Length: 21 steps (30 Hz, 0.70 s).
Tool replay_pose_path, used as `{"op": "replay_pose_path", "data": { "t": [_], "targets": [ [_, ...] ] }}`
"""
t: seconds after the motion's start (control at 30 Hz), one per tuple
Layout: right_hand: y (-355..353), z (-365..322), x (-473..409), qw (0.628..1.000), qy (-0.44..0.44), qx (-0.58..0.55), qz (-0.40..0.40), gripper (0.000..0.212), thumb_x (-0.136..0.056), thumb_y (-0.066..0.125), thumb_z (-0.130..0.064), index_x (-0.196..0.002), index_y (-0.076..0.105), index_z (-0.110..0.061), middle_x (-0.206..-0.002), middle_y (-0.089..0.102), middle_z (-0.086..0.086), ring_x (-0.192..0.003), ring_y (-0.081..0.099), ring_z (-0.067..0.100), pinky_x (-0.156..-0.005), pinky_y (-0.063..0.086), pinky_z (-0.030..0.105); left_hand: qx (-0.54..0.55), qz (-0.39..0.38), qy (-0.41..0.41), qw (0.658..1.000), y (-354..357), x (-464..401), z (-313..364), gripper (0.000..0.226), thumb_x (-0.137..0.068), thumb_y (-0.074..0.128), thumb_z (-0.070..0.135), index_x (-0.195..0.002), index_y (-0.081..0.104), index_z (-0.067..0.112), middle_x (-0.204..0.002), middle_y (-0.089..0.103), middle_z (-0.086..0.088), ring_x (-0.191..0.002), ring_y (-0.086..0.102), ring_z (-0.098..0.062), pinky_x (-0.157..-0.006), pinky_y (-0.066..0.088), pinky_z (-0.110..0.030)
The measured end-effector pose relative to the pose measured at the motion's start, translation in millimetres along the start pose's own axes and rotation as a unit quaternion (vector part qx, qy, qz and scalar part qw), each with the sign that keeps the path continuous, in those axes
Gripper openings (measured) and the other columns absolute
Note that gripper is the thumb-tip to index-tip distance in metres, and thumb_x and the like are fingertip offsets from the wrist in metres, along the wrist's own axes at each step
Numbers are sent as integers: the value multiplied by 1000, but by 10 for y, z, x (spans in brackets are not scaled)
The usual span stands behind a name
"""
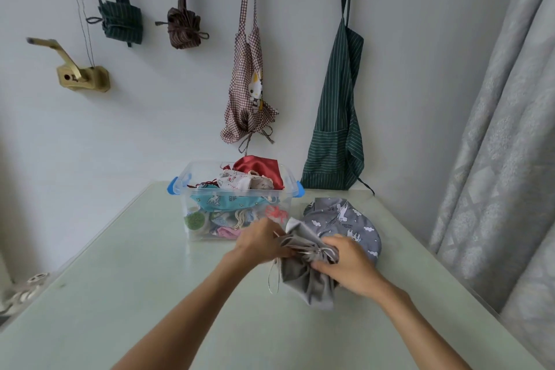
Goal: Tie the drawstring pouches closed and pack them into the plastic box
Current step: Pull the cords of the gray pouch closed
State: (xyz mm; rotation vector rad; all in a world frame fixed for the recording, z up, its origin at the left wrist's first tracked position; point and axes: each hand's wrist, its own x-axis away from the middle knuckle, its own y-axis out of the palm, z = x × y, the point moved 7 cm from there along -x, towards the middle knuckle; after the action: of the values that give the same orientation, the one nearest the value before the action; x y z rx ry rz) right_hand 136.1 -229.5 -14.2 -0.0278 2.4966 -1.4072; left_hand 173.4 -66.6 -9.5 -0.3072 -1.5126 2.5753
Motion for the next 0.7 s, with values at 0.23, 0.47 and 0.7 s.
{"op": "replay_pose_path", "data": {
  "t": [0.23,0.47,0.7],
  "targets": [
    [-672,-846,-512,986,-131,-70,82,45,-78,74,-22,-121,60,-20,-100,56,-10,-94,48,10,-75,35,23,78,97,39,991,-1235,-51,111,30,-75,77,29,-99,72,11,-89,68,0,-84,64,-22,-69,54,-29],
    [-604,-1552,-1634,943,-199,-9,266,46,-75,76,-19,-119,63,-22,-108,63,-4,-100,48,14,-88,33,26,43,289,-6,956,-2094,-582,-492,29,-72,79,37,-87,71,14,-91,71,-1,-76,58,-17,-63,37,-25],
    [593,-1344,-2052,980,-100,-14,-171,49,-90,57,-23,-137,45,-32,-131,53,-1,-115,50,16,-94,41,30,-163,60,-114,978,-1527,-888,-1301,58,-75,70,54,-122,57,23,-126,58,-3,-111,57,-23,-85,48,-34]
  ]
}}
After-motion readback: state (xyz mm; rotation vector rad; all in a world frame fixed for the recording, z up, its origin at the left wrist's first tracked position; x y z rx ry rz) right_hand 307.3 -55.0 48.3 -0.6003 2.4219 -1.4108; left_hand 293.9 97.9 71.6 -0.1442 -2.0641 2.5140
